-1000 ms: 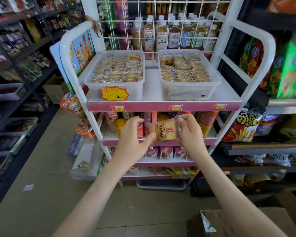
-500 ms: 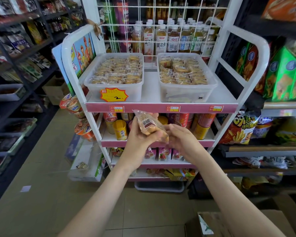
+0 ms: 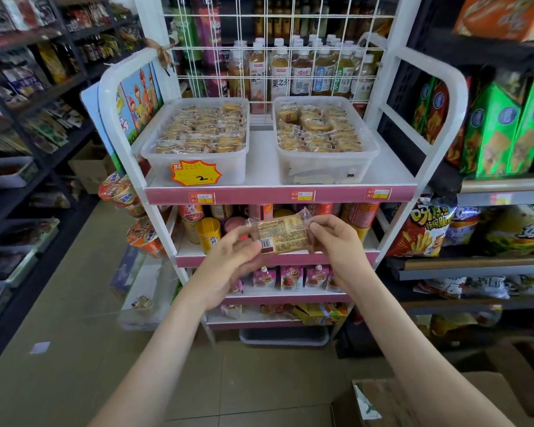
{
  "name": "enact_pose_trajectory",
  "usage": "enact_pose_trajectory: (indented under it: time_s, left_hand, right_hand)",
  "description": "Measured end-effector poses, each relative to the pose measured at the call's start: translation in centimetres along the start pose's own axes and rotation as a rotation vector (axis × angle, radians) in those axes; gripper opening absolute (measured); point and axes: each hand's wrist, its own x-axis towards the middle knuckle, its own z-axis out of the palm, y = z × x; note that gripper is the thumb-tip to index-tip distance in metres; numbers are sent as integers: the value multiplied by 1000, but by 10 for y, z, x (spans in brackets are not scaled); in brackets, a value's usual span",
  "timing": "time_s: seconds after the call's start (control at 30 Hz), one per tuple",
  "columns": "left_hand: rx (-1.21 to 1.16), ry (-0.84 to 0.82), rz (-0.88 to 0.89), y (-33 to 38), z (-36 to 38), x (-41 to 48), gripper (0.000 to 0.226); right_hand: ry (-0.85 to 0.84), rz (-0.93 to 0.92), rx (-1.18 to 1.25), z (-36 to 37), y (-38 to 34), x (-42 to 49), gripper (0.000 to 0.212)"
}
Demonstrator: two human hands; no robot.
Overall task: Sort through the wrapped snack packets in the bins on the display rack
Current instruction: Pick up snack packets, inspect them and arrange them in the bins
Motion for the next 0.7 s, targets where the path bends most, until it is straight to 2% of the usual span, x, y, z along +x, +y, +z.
enact_pose_trajectory:
  time_s: [0.07,0.13,0.3,0.4,0.5,0.7]
  left_hand:
    - [69,137,-2,1,2,1,19]
    - [175,225,6,2,5,4,11]
    - [254,293,18,6,7,8,4]
    - [279,348,20,6,3,10,3]
    - [255,364,30,7,3,9,5]
    - [345,358,102,15,4,6,8]
  right_hand:
    - [3,-39,-38,1,-2,-1,18]
    - [6,-81,-82,1,-3,-2,20]
    - [-28,-159,-129,-5,-7,-3,20]
    - [-177,-149,-112,-10,-9,-2,16]
    - [-296,-141,-169,-14,-12,-3,30]
    - [-228,-153,-168,-14,-16,2,33]
